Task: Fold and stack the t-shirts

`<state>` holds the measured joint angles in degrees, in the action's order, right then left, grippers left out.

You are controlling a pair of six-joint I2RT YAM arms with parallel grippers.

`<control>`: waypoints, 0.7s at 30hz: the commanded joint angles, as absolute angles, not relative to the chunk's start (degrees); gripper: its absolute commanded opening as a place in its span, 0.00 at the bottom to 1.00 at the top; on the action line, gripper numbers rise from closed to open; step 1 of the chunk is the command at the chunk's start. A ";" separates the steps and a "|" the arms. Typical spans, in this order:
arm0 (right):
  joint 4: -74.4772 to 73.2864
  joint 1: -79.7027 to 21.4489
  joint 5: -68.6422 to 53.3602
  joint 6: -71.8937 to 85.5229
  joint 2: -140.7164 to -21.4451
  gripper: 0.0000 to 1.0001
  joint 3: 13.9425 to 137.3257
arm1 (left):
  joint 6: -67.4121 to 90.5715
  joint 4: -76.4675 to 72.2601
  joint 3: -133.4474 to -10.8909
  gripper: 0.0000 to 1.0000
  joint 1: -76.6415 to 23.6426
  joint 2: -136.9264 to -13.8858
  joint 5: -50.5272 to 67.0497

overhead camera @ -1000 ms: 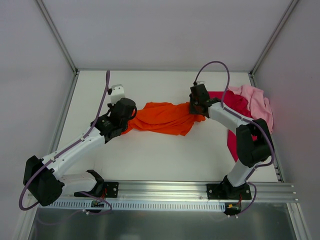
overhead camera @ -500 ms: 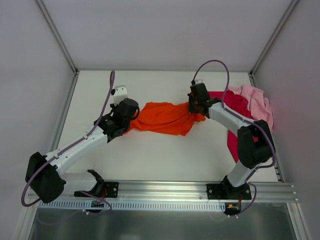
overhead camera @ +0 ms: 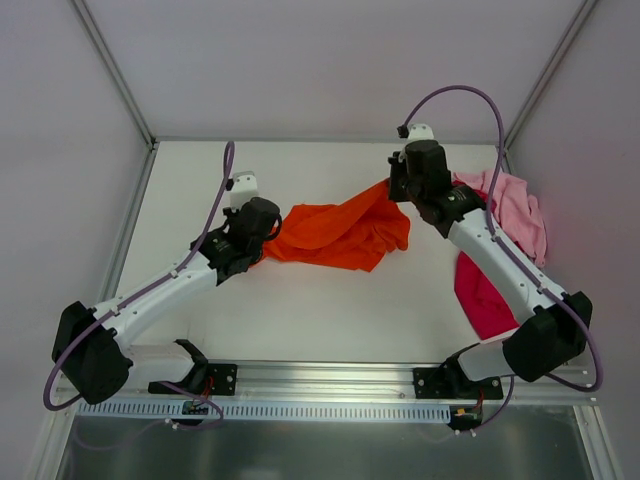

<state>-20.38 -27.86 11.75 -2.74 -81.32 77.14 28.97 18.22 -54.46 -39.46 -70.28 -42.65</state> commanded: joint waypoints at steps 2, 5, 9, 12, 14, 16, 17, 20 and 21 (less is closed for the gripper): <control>-22.59 -27.86 11.96 -4.04 -79.29 0.01 76.82 | 28.74 16.79 -56.43 0.00 -40.34 -70.49 -44.74; -20.83 -27.95 12.83 -4.39 -78.05 0.01 75.24 | 28.83 17.05 -56.60 0.00 -40.43 -70.40 -45.00; -20.57 -28.47 19.49 -6.23 -74.81 0.01 75.50 | 30.58 18.63 -55.99 0.00 -40.69 -67.17 -50.24; -20.13 -28.74 25.11 -7.47 -71.38 0.01 74.88 | 29.89 15.21 -54.06 0.00 -40.69 -61.11 -51.67; -20.30 -28.74 26.71 -8.96 -70.40 0.01 75.06 | 27.61 14.16 -54.67 0.00 -40.69 -59.51 -53.08; -20.04 -28.74 29.35 -8.27 -68.57 0.01 74.62 | 25.15 12.84 -55.54 0.00 -40.69 -57.57 -54.75; -19.52 -28.83 30.40 -8.17 -68.03 0.01 74.10 | 24.88 11.87 -55.72 0.00 -40.69 -56.79 -55.28; -16.98 -29.18 33.38 -8.78 -65.84 0.01 72.34 | 23.65 10.64 -55.37 0.00 -40.69 -53.27 -57.04; -15.83 -29.18 34.18 -8.96 -64.87 0.01 71.29 | 23.56 10.03 -54.85 0.00 -40.69 -51.43 -57.74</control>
<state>-20.38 -28.62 27.83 -7.33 -67.44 73.12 26.13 14.06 -54.02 -40.21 -54.63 -52.36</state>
